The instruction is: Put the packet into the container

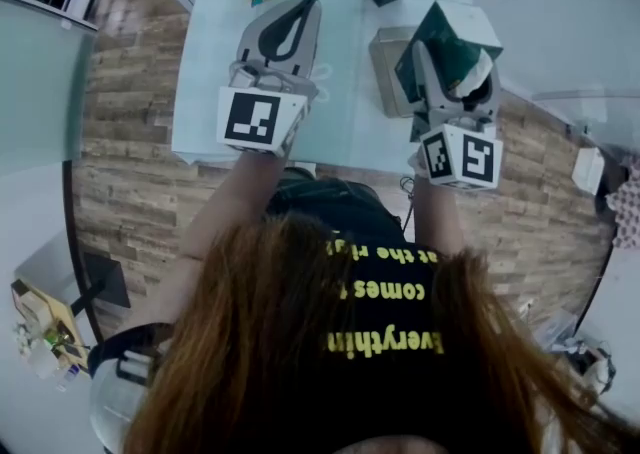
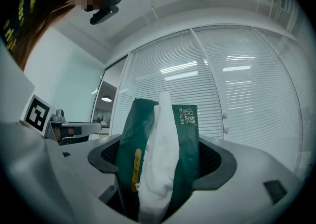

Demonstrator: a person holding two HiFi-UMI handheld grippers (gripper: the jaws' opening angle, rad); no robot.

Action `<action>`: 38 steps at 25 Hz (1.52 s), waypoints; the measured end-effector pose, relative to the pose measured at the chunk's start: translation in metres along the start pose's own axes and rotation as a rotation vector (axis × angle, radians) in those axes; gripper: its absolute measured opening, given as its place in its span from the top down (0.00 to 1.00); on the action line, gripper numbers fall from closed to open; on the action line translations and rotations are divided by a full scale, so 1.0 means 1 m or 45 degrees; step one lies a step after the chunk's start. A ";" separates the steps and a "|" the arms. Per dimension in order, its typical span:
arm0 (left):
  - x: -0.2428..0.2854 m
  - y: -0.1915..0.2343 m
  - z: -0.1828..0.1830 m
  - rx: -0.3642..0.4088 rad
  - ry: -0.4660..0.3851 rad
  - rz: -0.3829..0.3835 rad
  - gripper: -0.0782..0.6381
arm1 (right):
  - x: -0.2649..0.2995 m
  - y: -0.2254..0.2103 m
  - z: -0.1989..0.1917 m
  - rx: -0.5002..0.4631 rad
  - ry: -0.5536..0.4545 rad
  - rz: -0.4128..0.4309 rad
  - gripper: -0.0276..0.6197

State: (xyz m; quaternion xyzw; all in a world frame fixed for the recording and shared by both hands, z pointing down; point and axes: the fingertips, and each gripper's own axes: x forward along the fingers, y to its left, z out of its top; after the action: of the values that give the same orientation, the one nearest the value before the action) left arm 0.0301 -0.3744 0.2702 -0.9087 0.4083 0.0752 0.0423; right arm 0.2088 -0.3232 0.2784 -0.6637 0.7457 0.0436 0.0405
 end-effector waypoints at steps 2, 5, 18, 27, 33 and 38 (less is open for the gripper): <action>0.004 0.005 -0.002 -0.007 0.000 -0.009 0.89 | 0.005 0.000 -0.002 0.001 0.006 -0.011 0.34; 0.008 0.010 -0.008 -0.023 0.015 -0.010 0.89 | 0.010 0.000 -0.009 0.007 0.027 -0.021 0.34; 0.032 0.005 -0.028 -0.049 0.078 0.021 0.89 | 0.026 -0.025 -0.029 0.007 0.131 0.036 0.34; 0.044 0.001 -0.031 -0.050 0.084 0.042 0.89 | 0.034 -0.045 -0.046 0.052 0.222 0.094 0.34; 0.049 -0.002 -0.032 -0.052 0.079 0.044 0.89 | 0.039 -0.046 -0.074 0.063 0.363 0.155 0.34; 0.051 -0.003 -0.031 -0.052 0.070 0.052 0.89 | 0.040 -0.046 -0.095 0.050 0.467 0.195 0.34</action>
State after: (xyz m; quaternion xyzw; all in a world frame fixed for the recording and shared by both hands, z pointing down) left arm 0.0689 -0.4144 0.2920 -0.9026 0.4262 0.0595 0.0110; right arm 0.2500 -0.3796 0.3677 -0.6009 0.7895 -0.0897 -0.0865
